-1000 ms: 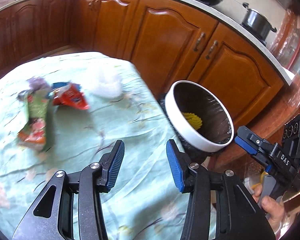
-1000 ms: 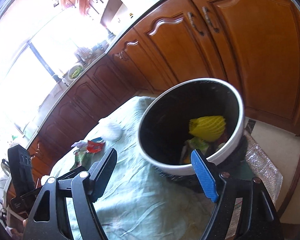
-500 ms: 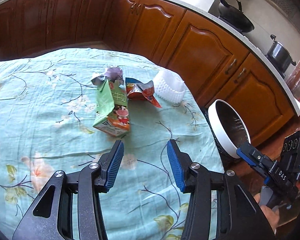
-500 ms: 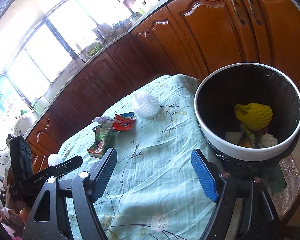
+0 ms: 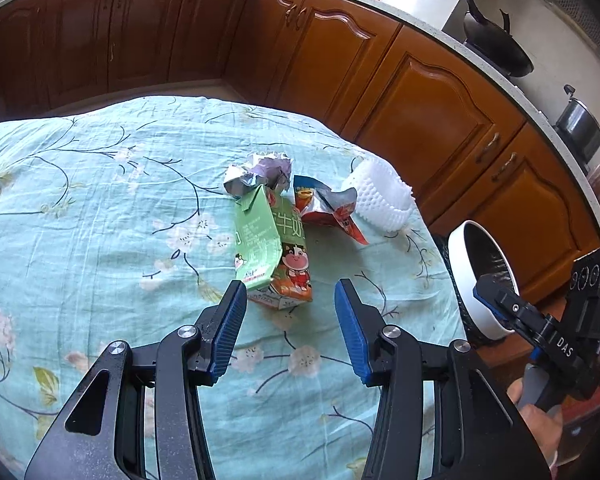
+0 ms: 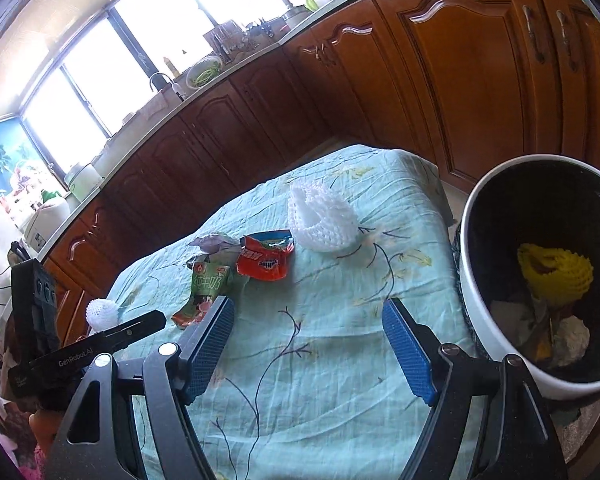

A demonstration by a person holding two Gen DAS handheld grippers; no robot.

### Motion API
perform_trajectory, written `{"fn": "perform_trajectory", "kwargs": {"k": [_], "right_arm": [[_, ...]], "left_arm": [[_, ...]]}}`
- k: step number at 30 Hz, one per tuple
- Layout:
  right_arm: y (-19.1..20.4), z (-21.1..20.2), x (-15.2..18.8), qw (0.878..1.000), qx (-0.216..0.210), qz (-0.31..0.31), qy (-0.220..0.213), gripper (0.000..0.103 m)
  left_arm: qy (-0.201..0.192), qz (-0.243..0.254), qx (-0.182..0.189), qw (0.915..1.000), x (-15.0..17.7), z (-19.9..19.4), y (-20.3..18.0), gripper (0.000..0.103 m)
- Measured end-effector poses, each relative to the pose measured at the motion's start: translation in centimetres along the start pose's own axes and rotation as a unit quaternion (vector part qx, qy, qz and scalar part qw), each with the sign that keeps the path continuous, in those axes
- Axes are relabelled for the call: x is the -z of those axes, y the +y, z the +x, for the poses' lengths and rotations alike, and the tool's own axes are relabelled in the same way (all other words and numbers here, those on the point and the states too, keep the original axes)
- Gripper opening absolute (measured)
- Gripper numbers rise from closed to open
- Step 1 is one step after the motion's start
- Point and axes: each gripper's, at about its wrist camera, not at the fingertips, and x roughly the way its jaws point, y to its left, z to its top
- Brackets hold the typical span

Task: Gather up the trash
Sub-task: 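Return both tools to the table toward the green milk carton, then grasp the green milk carton with the left tool while the right grasps the white foam net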

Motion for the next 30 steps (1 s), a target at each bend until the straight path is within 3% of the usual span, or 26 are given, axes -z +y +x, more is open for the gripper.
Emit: {"fn": "perform_trajectory", "kwargs": {"k": [13, 15, 16, 17, 19, 22, 30], "right_arm": [[-1.3, 8.6, -5.5, 1.0, 0.011, 0.004, 0.027, 0.079], [-1.3, 9.9, -5.8, 0.999, 0.015, -0.001, 0.036, 0.076], [-1.4, 10.5, -5.9, 0.999, 0.018, -0.003, 0.041, 0.069], [-1.4, 11.0, -5.9, 0.999, 0.022, -0.005, 0.047, 0.047], [-1.6, 11.4, -5.8, 0.998, 0.03, -0.006, 0.057, 0.019], [-1.2, 10.0, -5.0, 0.998, 0.029, -0.014, 0.048, 0.016], [-0.1, 4.2, -2.4, 1.0, 0.001, -0.016, 0.023, 0.016]], "left_arm": [[0.031, 0.035, -0.023, 0.9986, -2.8, 4.7, 0.2, 0.043], [0.036, 0.038, -0.021, 0.9984, -2.7, 5.1, 0.3, 0.034], [0.039, 0.04, -0.019, 0.9983, -2.7, 5.4, 0.4, 0.023], [0.04, 0.042, -0.018, 0.9981, -2.7, 5.5, 0.4, 0.017], [0.032, 0.051, -0.019, 0.998, -2.5, 5.2, 0.3, 0.011], [0.021, 0.061, -0.02, 0.9977, -2.2, 4.6, 0.1, 0.006], [0.015, 0.063, 0.004, 0.9979, -0.5, 2.3, -0.2, 0.005]]}}
